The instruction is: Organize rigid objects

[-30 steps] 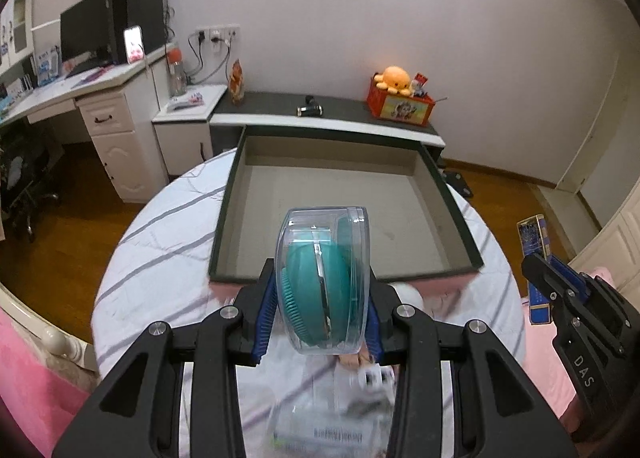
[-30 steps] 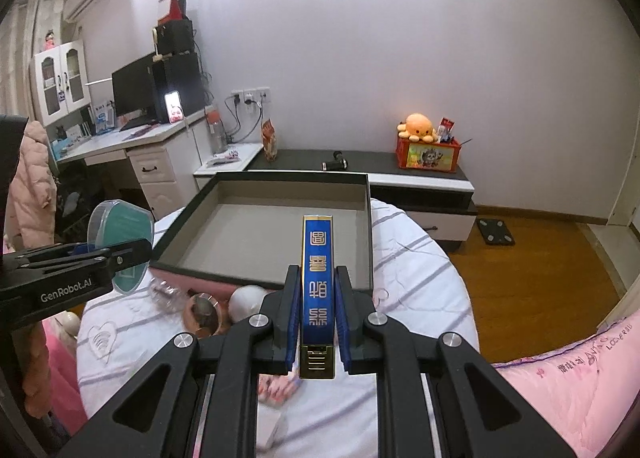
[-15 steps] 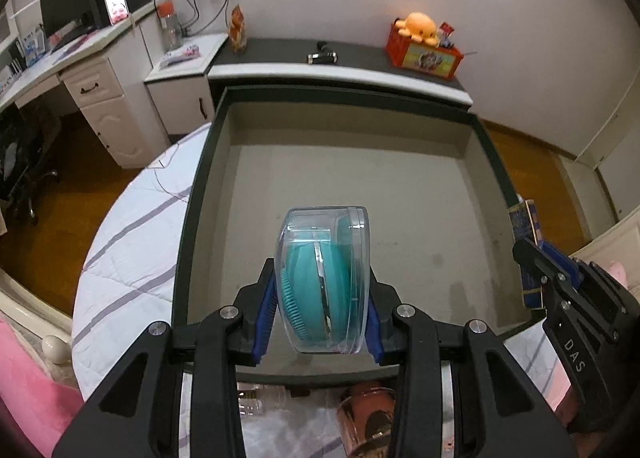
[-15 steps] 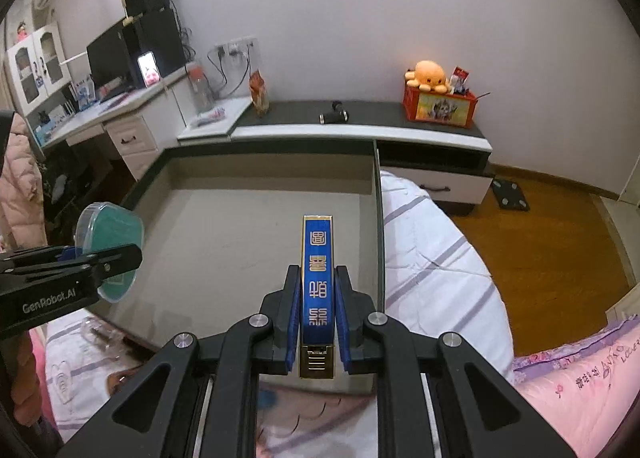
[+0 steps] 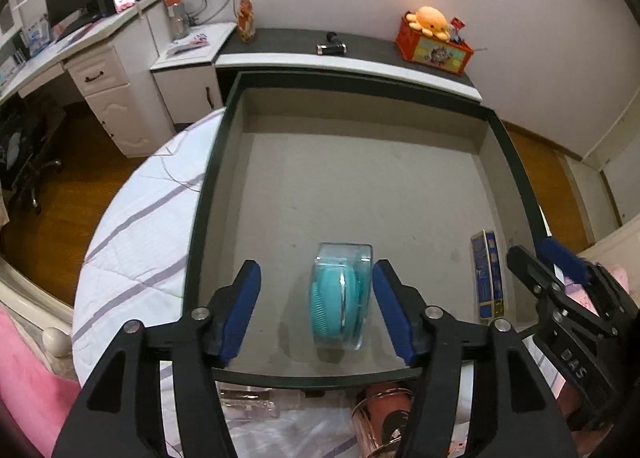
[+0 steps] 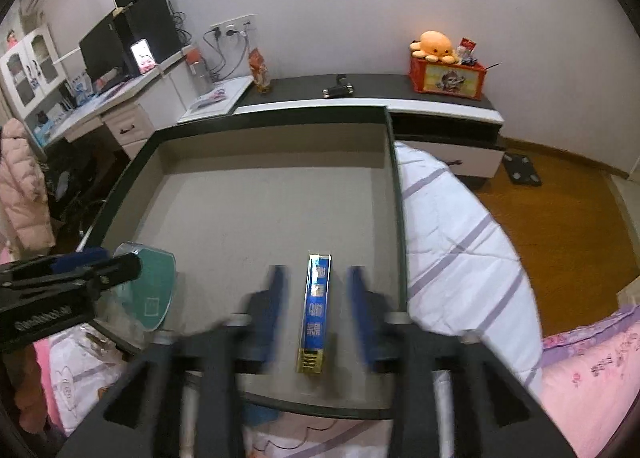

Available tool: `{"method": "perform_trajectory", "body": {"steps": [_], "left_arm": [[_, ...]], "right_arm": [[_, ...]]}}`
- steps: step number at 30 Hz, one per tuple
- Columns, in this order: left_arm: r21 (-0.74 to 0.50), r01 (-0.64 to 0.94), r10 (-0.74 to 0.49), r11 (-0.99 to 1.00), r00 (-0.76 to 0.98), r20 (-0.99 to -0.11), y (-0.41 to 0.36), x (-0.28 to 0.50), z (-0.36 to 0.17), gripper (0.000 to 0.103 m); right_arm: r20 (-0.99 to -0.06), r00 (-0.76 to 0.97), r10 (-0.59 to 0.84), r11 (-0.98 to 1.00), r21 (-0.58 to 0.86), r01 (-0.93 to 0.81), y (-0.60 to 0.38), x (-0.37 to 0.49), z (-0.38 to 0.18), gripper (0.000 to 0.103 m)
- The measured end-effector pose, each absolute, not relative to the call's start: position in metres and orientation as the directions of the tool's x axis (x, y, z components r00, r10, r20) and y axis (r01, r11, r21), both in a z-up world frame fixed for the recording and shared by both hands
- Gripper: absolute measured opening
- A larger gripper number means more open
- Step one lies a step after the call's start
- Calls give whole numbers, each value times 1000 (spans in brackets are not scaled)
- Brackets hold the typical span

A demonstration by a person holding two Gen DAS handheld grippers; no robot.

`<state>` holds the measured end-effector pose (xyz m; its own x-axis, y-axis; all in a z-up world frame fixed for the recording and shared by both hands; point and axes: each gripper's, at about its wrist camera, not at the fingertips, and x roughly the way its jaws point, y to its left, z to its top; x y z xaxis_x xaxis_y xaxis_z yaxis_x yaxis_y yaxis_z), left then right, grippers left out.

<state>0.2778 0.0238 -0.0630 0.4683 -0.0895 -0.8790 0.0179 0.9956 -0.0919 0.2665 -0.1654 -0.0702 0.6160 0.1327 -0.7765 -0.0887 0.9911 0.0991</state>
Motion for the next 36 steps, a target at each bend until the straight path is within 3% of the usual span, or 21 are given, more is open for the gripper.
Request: {"method": "perform_trajectory", "body": {"steps": [10,19,29,36], "left_arm": [[-96,5,-85,995,505,-859,31,259,-49,60],[-77,28,-79,997,605,-793,30,191,-16,61],[-62,44,-75,997,696,-714,28,109,9,68],[-63,59,-86,996,741,-666,24,63,18,73]], "right_arm": [[-737,662,135,990,84,-109,-159,246,-51,62],[-663,741,103,994,50,-93,-158,182,-18,62],[-586,806,85,996,38,-78,-160,99,7,62],[-542,837,72,997,22,-71,-158,54,16,68]]}}
